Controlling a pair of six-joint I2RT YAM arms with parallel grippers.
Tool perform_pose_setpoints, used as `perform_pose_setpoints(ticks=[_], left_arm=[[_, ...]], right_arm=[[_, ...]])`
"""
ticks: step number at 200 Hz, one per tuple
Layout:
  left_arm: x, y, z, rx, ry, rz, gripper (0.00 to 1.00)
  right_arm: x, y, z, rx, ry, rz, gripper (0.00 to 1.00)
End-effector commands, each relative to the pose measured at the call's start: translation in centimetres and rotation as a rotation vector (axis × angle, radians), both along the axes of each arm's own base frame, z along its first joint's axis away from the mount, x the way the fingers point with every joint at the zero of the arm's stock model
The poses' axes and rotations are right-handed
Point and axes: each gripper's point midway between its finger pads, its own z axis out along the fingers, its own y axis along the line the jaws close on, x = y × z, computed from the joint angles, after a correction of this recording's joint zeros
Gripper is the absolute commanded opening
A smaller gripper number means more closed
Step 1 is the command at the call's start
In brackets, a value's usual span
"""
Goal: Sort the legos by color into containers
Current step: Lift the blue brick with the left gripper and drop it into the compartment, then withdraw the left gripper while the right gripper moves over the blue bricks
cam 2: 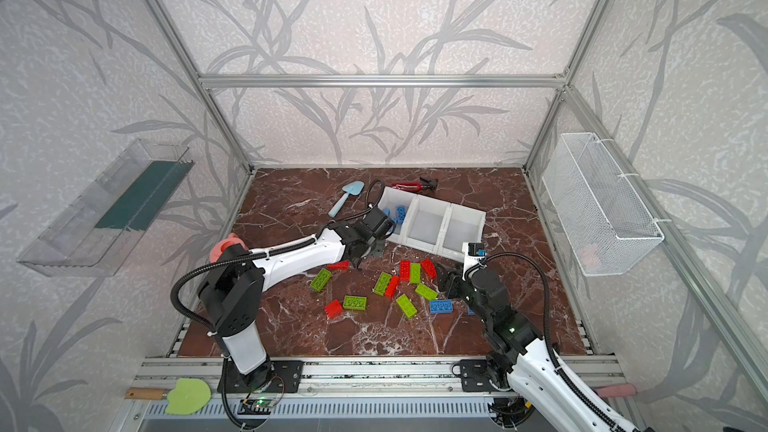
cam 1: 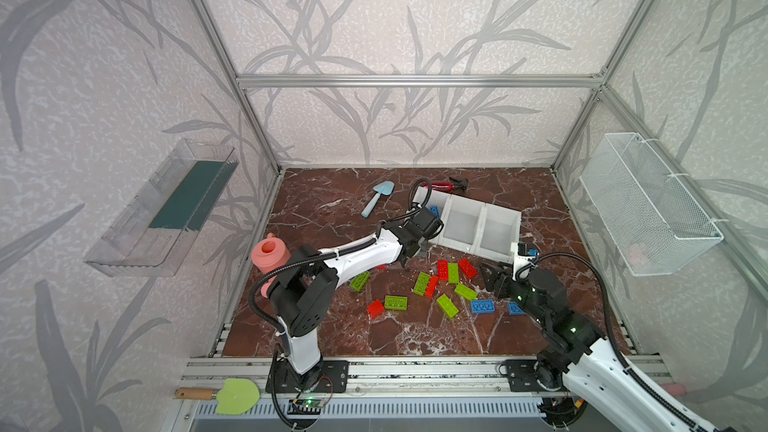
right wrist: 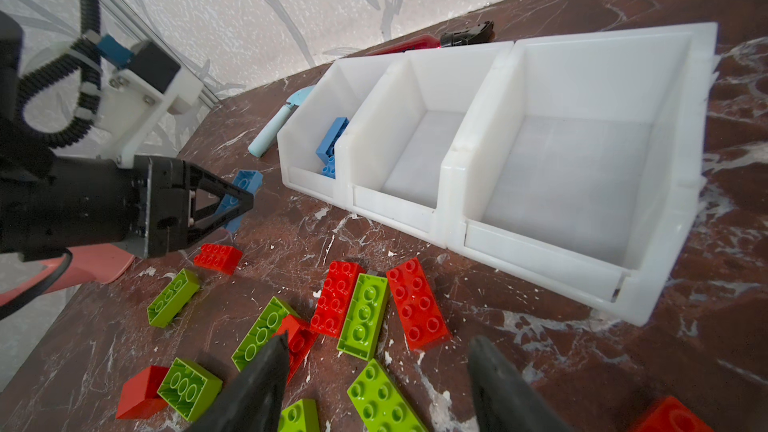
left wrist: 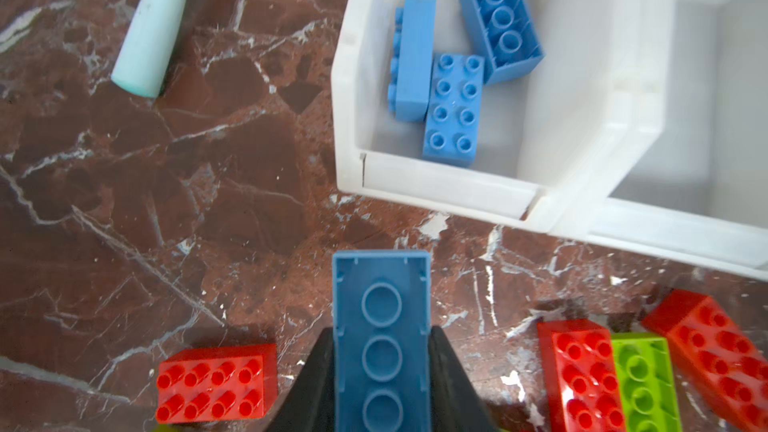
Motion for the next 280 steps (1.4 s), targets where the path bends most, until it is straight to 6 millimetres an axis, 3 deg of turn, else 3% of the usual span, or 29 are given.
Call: perform_pose_setpoints(ticks=[1, 28, 62, 87, 142, 180, 218, 246, 280], left_arm=[[0.9, -1.1, 2.7, 0.013, -0.039, -0.071, 0.31], [2.6, -2.1, 4.2, 0.035, -0.083, -0.082, 0.31], [5.1, -3.8, 4.7, -0.013, -0.079, -0.107, 0.32], [6.8, -4.9, 4.1, -0.047, -0.056, -0.126, 0.32], [10.3, -5.0, 1.9, -0.068, 0.017, -0.102, 0.35], [10.8, -5.3, 0.3, -0.063, 0.050, -0.105, 0.43], [10.7, -4.8, 0.1, -0.071, 0.063, -0.091, 0.56], [10.5, -4.5, 0.7, -0.080, 0.056, -0.083, 0.64], [10.1, -4.3, 3.0, -0.118, 0.022, -0.076, 0.67]], right_arm=[[-0.1, 0.0, -0.7, -0.004, 0.015, 0.000, 0.69], [-0.1, 0.0, -0.8, -0.006, 0.017, -0.001, 0.70], [0.0, 0.0, -0.9, -0.007, 0.016, -0.003, 0.70], [0.0, 0.0, -0.9, -0.008, 0.017, -0.005, 0.70], [0.0, -0.1, -0.9, -0.012, 0.013, -0.003, 0.70], [0.0, -0.1, -0.8, -0.014, 0.011, 0.000, 0.71], [-0.1, 0.1, -0.6, -0.016, 0.010, 0.013, 0.76], [-0.3, 0.3, -0.2, -0.015, 0.010, 0.027, 0.79], [-0.5, -0.2, 0.7, -0.022, 0.011, 0.009, 0.83]])
